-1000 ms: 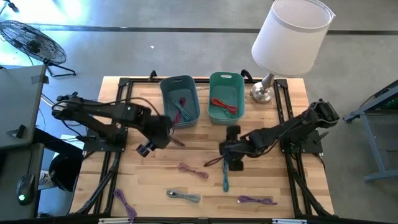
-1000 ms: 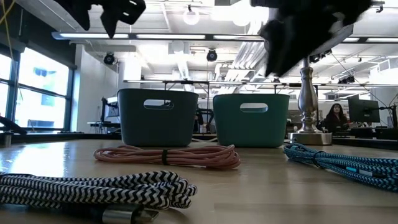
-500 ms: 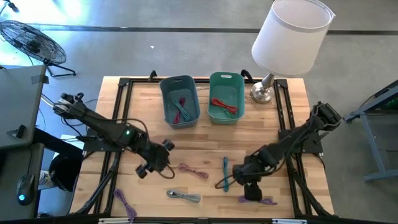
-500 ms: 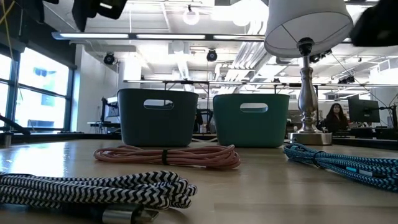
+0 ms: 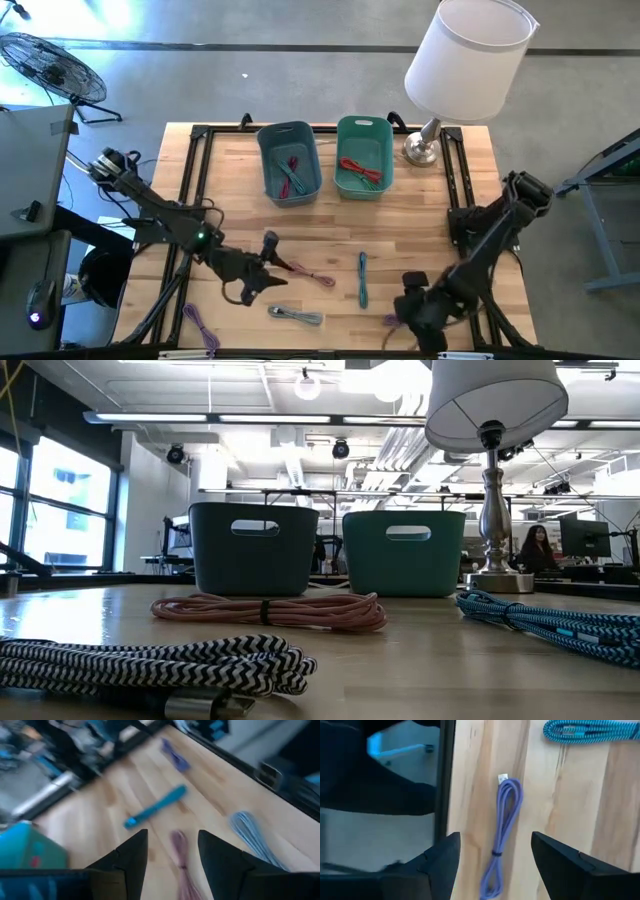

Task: Pick & Place USB Port
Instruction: Put the right violet charger cable into the green bin

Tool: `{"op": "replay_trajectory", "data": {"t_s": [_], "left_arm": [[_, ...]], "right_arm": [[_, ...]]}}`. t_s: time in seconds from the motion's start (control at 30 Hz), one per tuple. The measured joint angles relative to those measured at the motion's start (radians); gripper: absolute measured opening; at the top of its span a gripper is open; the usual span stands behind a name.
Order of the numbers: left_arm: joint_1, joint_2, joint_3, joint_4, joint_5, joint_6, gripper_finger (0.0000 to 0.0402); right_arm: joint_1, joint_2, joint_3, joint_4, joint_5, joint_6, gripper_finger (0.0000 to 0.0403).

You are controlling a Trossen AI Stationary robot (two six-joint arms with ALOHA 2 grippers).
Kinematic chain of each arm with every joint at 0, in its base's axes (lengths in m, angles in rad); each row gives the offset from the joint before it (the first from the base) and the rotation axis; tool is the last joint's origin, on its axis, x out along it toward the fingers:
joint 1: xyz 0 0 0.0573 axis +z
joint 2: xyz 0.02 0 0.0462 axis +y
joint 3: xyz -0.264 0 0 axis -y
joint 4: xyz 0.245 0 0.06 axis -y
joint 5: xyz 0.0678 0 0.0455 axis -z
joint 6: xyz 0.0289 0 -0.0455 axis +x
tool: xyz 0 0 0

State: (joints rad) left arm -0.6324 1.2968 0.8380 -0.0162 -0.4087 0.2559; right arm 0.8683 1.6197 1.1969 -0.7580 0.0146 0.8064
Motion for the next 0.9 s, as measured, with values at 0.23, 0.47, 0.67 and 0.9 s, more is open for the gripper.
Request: {"op": "replay_trajectory", "data": {"t_s": [0.23,0.47,0.67,0.9], "left_arm": [[-0.018,0.021,-0.021,0.147,-0.145,0.001,0.0169],[-0.016,0.083,-0.022,0.245,-0.144,0.000,0.0169],[-0.016,0.131,-0.022,0.264,-0.143,-0.003,0.0169],[-0.016,0.161,-0.022,0.324,-0.125,0.001,0.0169]], "right_arm": [[0.080,0.126,0.000,-0.024,0.027,0.022,0.0221],[0.089,0.236,0.000,0.004,-0.051,0.059,0.0187],[0.088,0.286,0.001,0.057,-0.048,0.076,0.0165],[0.050,0.353,0.008,0.018,-0.031,0.072,0.0141]]}}
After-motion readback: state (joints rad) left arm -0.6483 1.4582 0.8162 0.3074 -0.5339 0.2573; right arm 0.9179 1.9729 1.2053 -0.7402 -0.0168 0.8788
